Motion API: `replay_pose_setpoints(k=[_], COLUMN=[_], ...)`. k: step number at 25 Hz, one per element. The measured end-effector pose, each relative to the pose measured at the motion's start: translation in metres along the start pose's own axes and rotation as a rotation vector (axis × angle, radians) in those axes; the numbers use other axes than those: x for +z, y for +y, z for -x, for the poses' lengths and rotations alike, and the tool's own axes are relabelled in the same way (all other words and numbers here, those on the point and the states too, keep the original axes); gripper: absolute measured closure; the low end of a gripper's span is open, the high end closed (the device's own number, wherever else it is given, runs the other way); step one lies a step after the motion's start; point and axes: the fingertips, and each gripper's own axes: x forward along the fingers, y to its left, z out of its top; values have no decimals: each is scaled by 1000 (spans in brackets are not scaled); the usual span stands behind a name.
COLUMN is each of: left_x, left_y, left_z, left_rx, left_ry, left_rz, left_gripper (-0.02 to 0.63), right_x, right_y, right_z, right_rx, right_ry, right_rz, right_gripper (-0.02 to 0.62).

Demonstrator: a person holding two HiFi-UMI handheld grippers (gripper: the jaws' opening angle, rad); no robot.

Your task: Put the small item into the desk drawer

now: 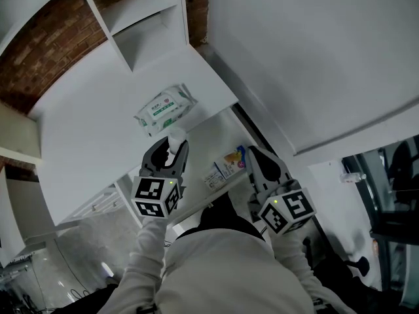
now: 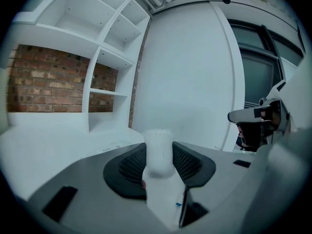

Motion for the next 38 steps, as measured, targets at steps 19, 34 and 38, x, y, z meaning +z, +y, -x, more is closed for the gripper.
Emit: replay_pose_setpoints(k=[19, 34, 38], left_x=[-97, -186, -212], left_y=[-8, -10, -7], left_z=[-46, -64, -69], left_rx=[-69, -78, -75], left_ry=[277, 526, 590], left_rz=[-14, -81, -96], left_gripper=[430, 430, 430], right_x=[-11, -8, -8], right_y=[-12, -24, -27], right_z=[-3, -1, -1], right_rx=[-26, -40, -44], right_ry=[34, 33, 34], right_rz=[-14, -8, -9], right_gripper=[568, 568, 568])
